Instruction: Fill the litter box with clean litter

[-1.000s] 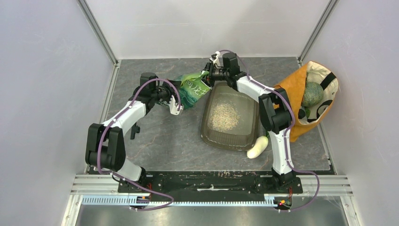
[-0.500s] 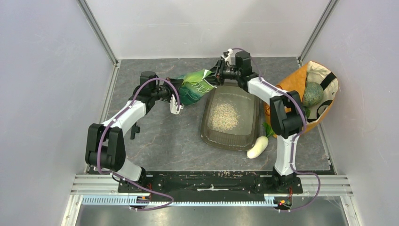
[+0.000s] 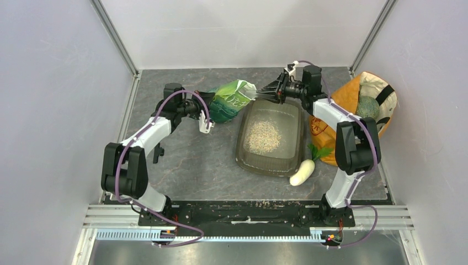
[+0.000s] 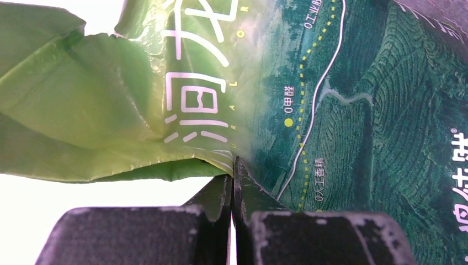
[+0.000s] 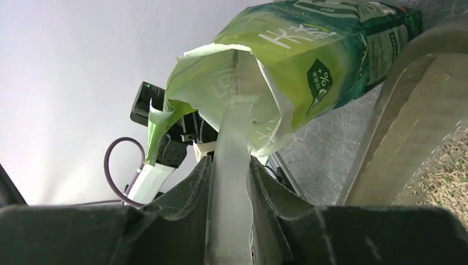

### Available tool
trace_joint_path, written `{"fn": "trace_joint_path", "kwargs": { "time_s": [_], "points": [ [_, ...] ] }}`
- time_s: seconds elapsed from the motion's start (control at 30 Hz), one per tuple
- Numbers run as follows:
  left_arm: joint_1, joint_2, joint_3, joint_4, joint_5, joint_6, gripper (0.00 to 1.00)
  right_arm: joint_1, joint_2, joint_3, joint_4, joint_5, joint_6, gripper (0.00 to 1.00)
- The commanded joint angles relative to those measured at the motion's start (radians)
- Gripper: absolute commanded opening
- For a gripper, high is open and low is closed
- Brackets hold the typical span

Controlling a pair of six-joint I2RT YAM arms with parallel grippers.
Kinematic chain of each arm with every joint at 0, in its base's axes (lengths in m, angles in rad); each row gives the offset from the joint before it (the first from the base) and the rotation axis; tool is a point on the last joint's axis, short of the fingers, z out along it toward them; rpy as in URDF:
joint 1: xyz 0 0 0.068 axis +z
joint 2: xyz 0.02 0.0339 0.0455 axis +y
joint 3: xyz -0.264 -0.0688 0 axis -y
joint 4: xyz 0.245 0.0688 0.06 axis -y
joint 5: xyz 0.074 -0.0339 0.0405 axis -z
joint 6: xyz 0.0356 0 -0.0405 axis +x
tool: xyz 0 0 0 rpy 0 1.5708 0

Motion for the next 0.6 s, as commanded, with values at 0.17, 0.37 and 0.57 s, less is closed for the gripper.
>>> {"fn": "trace_joint_path", "kwargs": {
  "time_s": [0.17, 0.37, 0.57],
  "points": [
    [0.004, 0.023, 0.032, 0.185, 0.109, -0.051, 0.02, -0.060, -0.143, -0.103, 0.098, -0.105, 0.040, 0.00],
    [0.003, 0.035, 0.037, 0.193, 0.117, -0.054, 0.02, -0.114, -0.192, -0.148, 0.070, -0.126, 0.023, 0.00],
    [0.003, 0.046, 0.040, 0.199, 0.122, -0.052, 0.02, -0.157, -0.227, -0.184, 0.067, -0.152, 0.019, 0.00]
  ]
}}
